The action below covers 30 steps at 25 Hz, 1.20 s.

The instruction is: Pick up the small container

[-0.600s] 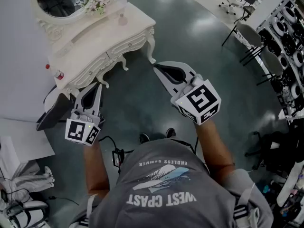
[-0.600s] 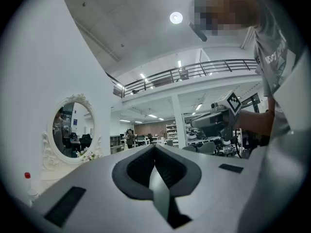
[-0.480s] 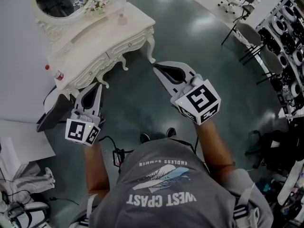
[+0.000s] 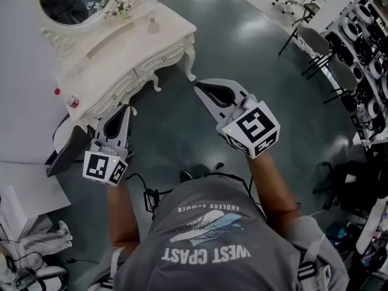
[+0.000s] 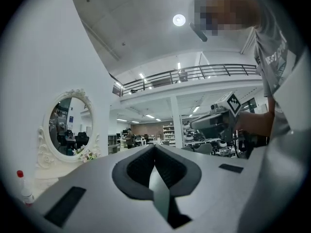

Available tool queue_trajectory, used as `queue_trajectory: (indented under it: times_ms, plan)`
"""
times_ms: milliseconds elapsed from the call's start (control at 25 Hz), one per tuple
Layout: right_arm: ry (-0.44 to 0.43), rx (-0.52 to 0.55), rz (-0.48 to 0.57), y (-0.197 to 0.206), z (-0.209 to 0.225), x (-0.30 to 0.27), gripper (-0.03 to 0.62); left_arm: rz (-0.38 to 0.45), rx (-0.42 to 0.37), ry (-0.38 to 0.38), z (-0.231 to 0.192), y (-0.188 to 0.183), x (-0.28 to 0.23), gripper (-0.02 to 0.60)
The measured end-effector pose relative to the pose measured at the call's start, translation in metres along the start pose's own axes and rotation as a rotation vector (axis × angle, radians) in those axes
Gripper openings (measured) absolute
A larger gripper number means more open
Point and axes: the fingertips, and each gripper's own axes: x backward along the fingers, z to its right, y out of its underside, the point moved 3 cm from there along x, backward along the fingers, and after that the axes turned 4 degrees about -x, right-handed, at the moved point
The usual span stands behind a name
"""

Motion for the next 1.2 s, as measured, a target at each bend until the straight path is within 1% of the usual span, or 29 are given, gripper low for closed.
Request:
queue_trajectory:
  times_ms: [240,400,680,880,1200]
  plan:
    - [-0.006,-0.041,-0.011,0.003,0.012,-0.017,0.028,-0.001,0.027,0.017,-0.013,0.008,-0.016,0.017]
    - [-0.004,-0.047,0.004,0.001,0.033,-0.029,0.028,-0.011,0.03,0.003,-0.022,0.011,-0.03,0.017]
    - [-0.056,-0.064,0.019,0.004,0.079,-0.071,0.028,-0.047,0.024,-0.073,-0.047,0.019,-0.057,0.017]
    - [-0.115,-0.062,0.023,-0.002,0.116,-0.096,0.028,-0.073,0.009,-0.128,-0.06,0.016,-0.088,0.017]
    - [-0.221,-0.059,0.026,0.001,0.171,-0.133,0.028,-0.103,0.0,-0.232,-0.071,0.02,-0.131,0.017]
